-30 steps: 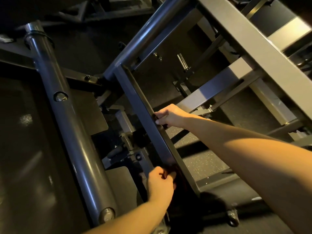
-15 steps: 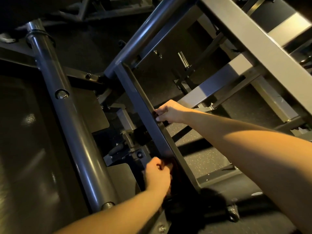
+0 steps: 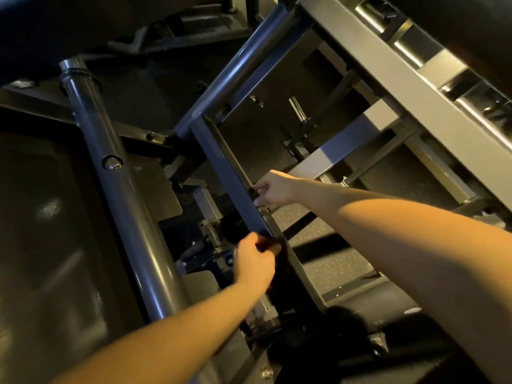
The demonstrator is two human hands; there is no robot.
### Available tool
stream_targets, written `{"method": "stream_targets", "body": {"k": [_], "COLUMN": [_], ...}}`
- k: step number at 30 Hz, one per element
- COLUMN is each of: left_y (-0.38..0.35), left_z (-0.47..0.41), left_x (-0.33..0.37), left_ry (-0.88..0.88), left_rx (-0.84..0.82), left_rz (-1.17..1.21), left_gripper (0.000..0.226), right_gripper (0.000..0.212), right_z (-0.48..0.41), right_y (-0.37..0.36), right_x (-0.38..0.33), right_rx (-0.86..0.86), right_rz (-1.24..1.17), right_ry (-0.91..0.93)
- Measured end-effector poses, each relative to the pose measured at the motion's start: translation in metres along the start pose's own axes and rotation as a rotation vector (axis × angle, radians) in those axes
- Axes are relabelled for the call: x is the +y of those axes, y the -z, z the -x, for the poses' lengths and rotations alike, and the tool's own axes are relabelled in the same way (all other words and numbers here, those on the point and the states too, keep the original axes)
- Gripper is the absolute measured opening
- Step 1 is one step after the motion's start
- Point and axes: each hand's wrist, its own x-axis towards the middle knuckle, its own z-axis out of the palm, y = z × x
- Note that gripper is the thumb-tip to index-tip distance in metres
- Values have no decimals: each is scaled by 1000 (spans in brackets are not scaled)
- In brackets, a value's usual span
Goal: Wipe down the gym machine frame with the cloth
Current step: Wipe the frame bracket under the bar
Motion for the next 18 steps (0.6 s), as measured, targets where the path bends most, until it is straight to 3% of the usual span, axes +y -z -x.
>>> {"method": "stream_targets", "body": {"k": [3, 7, 10, 14, 18], "left_y": [-7, -34, -24, 27, 81], "left_z": [-6, 19, 18, 15, 32], "left_x": [8, -11, 6, 38, 73], "left_ry": [-25, -46, -108, -113, -140], "left_rx": [16, -58, -63, -81, 17], "left_rz": [11, -401, -558, -467, -369], "left_gripper": [20, 30, 30, 16, 16], "right_gripper": [38, 28, 26, 26, 31], "right_z": [5, 17, 34, 68, 121], "right_y": [3, 14, 33, 59, 65], "right_x": [-1, -19, -42, -73, -100], "right_rx": [-11, 72, 99, 203, 244], "right_rz": [-15, 77, 133, 108, 23], "right_ry": [-10, 34, 40, 44, 54]}}
